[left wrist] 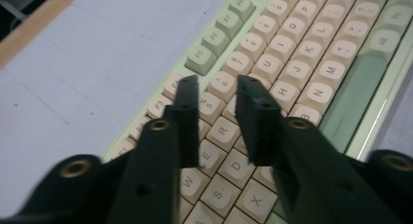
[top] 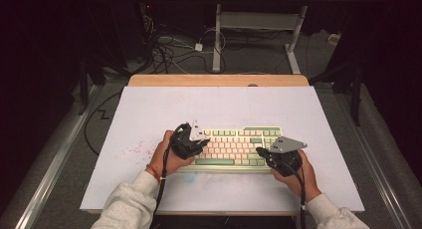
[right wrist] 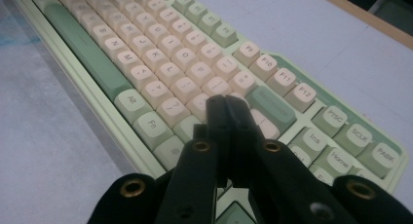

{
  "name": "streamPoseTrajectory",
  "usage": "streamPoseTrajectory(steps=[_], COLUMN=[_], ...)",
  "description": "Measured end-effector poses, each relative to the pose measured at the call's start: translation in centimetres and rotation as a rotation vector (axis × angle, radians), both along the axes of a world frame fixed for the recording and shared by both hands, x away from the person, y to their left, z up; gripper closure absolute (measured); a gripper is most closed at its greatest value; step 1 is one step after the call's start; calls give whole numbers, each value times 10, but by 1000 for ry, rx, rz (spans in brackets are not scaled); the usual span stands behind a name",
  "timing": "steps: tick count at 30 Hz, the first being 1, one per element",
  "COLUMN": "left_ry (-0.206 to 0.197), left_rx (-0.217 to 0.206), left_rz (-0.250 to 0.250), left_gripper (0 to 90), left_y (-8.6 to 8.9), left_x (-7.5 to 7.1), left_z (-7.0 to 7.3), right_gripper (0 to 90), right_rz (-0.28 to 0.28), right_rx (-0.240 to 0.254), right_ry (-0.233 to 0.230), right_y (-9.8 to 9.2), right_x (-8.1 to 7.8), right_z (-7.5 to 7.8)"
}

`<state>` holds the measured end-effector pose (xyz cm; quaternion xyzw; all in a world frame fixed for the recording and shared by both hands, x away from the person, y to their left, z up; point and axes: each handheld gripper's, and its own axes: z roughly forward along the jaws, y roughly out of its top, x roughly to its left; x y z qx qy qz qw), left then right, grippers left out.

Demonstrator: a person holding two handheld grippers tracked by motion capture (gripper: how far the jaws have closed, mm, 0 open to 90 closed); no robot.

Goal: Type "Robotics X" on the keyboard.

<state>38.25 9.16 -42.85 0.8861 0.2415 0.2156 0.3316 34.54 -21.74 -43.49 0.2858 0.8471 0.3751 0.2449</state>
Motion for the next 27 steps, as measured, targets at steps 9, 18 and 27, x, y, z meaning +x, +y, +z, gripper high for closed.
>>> streamPoseTrajectory(steps=[9, 18, 27], left_ry=[-118, -162, -146], left_rx=[-65, -53, -33], left_rz=[30, 53, 59], left_gripper=[234, 187, 187], left_y=[18, 41, 65], left_x=[-19, -38, -61], left_z=[5, -7, -25], right_gripper=[900, 900, 900], right_rz=[5, 8, 12], right_rx=[19, 28, 37], right_ry=[-13, -19, -19], right_y=[-4, -5, -3], right_x=[-5, -6, -2], right_z=[8, 11, 16])
